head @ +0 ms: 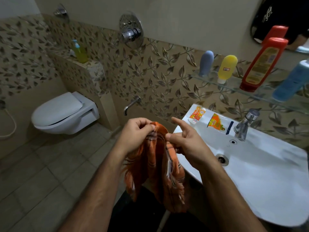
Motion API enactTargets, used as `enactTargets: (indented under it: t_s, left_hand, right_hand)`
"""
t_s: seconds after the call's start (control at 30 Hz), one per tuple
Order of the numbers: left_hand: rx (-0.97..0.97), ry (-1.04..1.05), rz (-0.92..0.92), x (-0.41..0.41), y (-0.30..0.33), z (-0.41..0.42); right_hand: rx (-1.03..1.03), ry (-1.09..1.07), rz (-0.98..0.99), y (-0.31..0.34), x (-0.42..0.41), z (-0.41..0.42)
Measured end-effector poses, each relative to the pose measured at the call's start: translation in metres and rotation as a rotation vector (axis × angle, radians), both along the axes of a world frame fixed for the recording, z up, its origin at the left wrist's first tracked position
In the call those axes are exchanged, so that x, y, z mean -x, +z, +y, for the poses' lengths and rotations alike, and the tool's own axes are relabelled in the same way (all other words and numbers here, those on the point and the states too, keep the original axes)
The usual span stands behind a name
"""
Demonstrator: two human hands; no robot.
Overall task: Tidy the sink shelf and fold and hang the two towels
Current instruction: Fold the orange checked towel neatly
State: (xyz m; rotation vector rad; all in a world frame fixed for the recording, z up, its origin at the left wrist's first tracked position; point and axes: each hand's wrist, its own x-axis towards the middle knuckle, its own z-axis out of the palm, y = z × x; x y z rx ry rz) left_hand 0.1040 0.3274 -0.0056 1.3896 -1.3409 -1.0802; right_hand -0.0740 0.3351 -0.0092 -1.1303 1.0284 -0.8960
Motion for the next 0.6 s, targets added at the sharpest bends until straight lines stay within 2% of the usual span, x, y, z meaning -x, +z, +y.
enactTargets:
  t_s: [0.07, 0.2, 0.4, 0.6]
  left_hand:
    - [0.032, -0.112, -0.129, 0.002, 0.003, 0.002]
    - [0.052, -0.276, -0.349, -0.002, 0.006, 0.004]
    - [0.076, -0.237, -0.365, -0.005, 0.004, 0.008]
    - [0.088, -0.209, -0.366, -0.008, 0.003, 0.005]
  right_hand:
    - [-0.001, 0.087, -0.052, 0.002, -0.004, 0.001]
    - [-0.016, 0.127, -0.115, 0.004, -0.007, -0.002]
    - [-0.033, 0.026, 0.032, -0.002, -0.003, -0.009]
    - [-0.02, 0.131, 0.117, -0.005, -0.008, -0.01]
